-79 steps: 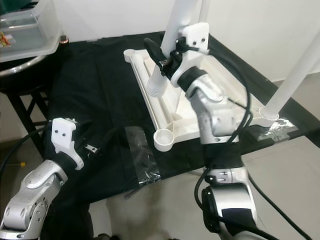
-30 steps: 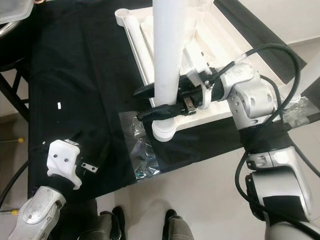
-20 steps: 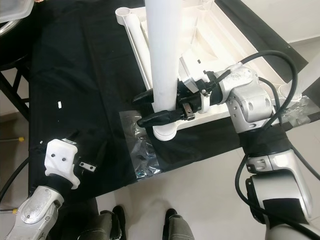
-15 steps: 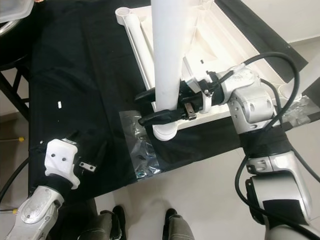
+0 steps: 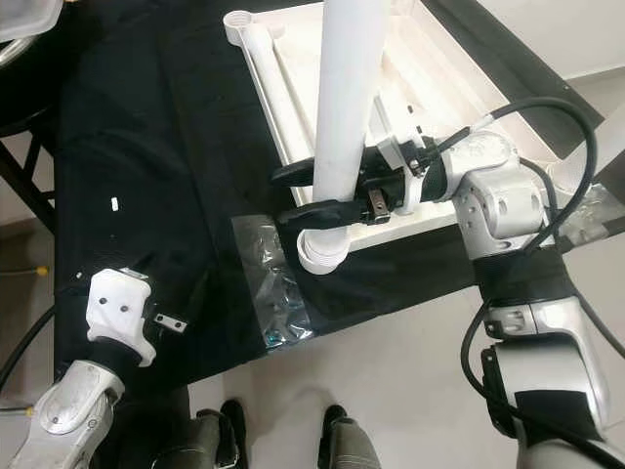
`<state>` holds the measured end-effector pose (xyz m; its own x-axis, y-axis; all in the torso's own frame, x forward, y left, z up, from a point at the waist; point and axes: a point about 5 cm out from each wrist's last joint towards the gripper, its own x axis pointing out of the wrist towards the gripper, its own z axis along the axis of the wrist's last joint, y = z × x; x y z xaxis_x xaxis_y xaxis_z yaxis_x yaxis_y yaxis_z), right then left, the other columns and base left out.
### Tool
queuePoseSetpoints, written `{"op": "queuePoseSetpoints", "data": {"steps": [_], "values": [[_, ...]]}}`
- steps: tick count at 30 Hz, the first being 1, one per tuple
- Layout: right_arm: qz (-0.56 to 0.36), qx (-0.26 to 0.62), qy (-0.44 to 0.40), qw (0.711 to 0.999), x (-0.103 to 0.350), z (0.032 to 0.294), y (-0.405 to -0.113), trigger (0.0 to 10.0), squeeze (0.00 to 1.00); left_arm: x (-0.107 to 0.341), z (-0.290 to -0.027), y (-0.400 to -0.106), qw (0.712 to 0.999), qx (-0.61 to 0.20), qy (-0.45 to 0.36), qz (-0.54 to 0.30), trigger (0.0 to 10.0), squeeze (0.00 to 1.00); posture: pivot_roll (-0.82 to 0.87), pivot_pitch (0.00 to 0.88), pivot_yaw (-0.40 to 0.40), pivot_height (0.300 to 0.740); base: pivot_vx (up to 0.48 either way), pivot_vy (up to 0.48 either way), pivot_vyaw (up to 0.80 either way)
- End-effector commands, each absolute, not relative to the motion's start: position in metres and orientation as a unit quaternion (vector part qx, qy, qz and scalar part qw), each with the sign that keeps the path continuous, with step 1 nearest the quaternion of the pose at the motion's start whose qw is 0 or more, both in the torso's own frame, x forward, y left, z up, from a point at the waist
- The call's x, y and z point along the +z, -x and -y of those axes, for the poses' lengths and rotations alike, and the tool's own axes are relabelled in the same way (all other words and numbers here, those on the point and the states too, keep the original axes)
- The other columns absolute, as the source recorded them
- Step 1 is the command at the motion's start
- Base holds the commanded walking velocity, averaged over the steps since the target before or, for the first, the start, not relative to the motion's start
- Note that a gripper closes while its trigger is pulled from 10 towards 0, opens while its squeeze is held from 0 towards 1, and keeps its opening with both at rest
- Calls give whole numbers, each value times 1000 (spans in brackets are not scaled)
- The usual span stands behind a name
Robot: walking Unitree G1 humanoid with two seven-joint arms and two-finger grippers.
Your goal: Building children table
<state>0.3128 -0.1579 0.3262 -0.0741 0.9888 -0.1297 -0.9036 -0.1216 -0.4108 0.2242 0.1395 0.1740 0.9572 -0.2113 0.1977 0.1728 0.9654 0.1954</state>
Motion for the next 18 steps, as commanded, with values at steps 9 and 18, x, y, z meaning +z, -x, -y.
{"op": "queuePoseSetpoints", "data": {"steps": [9,18], "values": [[121,716,172,665,325,156,-319,10000,0,168,-143,-221,987,-92,-96,92,10000,0,93,408,30,740,0,0,0],[118,716,174,665,326,157,-320,10000,0,168,-143,-221,987,-92,-97,92,10000,0,93,408,30,740,0,0,0]]}}
